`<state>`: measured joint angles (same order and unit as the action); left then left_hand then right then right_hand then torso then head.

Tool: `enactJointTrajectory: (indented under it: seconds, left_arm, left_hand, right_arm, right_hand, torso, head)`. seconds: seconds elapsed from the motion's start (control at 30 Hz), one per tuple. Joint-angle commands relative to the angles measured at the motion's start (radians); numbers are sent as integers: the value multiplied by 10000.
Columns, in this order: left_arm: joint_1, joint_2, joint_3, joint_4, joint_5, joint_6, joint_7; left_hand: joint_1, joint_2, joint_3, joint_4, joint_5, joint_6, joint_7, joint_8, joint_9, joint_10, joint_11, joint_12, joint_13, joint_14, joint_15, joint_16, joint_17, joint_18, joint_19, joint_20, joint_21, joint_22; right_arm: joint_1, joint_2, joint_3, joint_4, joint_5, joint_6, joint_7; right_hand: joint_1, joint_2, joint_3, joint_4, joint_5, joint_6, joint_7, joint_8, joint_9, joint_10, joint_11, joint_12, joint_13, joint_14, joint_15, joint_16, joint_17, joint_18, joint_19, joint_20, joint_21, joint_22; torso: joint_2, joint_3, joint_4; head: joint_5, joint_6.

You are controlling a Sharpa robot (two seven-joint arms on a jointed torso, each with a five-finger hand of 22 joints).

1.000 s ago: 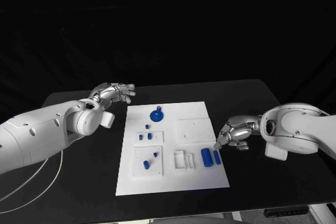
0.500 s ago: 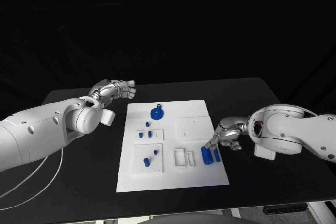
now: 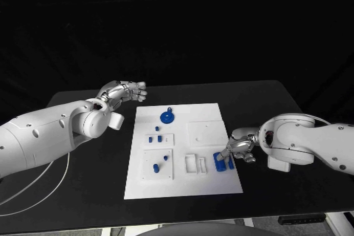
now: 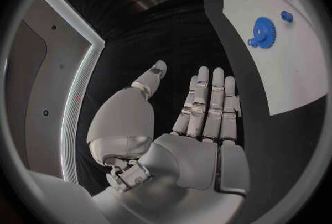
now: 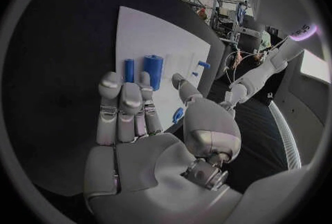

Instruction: Assemble the parts on the task board

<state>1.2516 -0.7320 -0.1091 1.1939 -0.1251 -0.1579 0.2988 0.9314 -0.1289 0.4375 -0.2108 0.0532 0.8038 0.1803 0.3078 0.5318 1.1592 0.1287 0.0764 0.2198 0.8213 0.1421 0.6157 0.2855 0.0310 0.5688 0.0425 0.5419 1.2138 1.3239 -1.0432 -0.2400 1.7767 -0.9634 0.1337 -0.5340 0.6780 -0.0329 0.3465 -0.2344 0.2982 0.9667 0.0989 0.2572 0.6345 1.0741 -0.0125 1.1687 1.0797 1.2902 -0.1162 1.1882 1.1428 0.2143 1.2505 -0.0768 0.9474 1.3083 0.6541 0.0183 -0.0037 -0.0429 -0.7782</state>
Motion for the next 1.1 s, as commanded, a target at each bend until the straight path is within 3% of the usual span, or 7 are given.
enactJointTrajectory:
  seconds: [0.03,0.3,0.53,0.9,1.1]
  left_arm:
    - [4,0,6,32,-5,166,159]
    - [4,-14,6,52,-5,210,130]
    - [4,-37,6,62,-5,237,120]
    - [4,-45,6,48,-3,274,56]
    - [4,-53,6,40,-3,249,30]
  left_hand:
    - [-28,42,-42,-39,18,-86,3,-10,-18,-86,25,-47,-14,76,-11,-44,17,151,65,-10,-37,17]
    - [-51,39,-48,-28,16,-103,12,-16,-27,-99,32,-51,-25,130,-25,-67,42,153,90,-20,-45,22]
    - [-71,41,-51,-15,14,-125,22,-22,-38,-117,40,-54,-38,206,-49,-86,80,153,118,-36,-56,28]
    - [-91,22,-60,-7,9,-144,29,-27,-47,-126,44,-54,-47,246,-61,-112,107,147,132,-47,-70,32]
    - [-82,38,-51,-6,12,-146,30,-25,-49,-125,43,-51,-50,264,-67,-122,119,146,140,-54,-74,35]
  right_arm:
    - [-43,64,-7,-35,-279,231,-242]
    - [-203,290,-21,-104,-483,39,-272]
    - [-402,502,-36,-186,-702,-338,-295]
    - [-460,871,-40,-202,-812,-933,-398]
    - [-474,1052,-40,-223,-802,-741,-500]
  right_hand:
    - [-117,7,-66,-11,-48,27,51,-61,-12,-21,45,23,12,50,9,36,16,475,-25,-29,70,196]
    - [-202,-32,-73,-41,-129,-23,65,-123,-44,-29,57,10,47,52,17,29,35,475,-40,-38,92,192]
    - [-292,-126,-6,-93,-272,-319,169,-358,-179,-67,153,-22,110,55,105,10,68,475,-71,-63,120,181]
    - [-335,-166,54,-110,-287,-434,224,-465,-261,-51,205,-20,146,65,155,4,89,475,-59,-75,146,175]
    - [-412,-198,80,-80,-357,-426,237,-486,-295,-37,219,-22,165,77,170,3,103,475,-31,-88,172,172]
  torso:
    - [3,7,-5]
    - [12,7,-5]
    - [16,8,3]
    - [16,6,-7]
    - [18,-12,4]
  head:
    - [22,-17]
    - [52,-28]
    - [75,-56]
    - [125,-48]
    - [129,-38]
